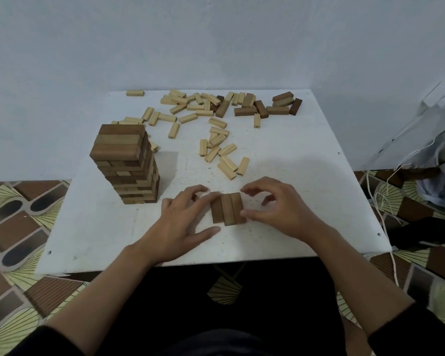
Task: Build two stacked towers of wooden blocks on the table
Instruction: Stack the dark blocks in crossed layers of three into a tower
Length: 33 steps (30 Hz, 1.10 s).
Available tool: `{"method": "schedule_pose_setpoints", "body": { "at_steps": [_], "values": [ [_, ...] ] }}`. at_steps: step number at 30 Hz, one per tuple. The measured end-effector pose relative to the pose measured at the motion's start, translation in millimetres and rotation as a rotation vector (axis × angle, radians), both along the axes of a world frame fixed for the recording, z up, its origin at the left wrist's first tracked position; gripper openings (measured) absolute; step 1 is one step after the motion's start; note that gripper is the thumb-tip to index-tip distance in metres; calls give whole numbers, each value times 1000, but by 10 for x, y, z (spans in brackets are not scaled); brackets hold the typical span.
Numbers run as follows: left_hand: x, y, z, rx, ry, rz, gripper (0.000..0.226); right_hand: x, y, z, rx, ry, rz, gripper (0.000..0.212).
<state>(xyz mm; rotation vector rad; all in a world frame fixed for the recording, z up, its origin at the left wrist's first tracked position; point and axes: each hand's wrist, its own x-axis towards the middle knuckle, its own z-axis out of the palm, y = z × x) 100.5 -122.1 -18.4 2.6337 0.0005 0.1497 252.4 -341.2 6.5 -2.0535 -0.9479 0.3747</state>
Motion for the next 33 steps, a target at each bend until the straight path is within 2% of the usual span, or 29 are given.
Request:
{"method": "schedule_pose_setpoints", "body": {
  "at_steps": [4, 6, 16, 22, 33],
  "values": [
    [132, -6, -62, 3, 46, 56, 87, 91, 19, -5, -175, 14, 107, 79],
    [189, -20, -107, 11, 57, 71, 86, 105, 71, -31, -225, -14, 161, 82],
    [296, 25, -46, -179, 64, 74, 77, 104, 199, -69, -210, -14, 171, 78],
    [318, 15, -27, -192, 105, 80, 88, 132, 228, -39, -230, -55, 211, 67],
    [363, 27, 43, -205, 125, 72, 81, 118, 220, -66, -190, -60, 249, 59]
  ]
}}
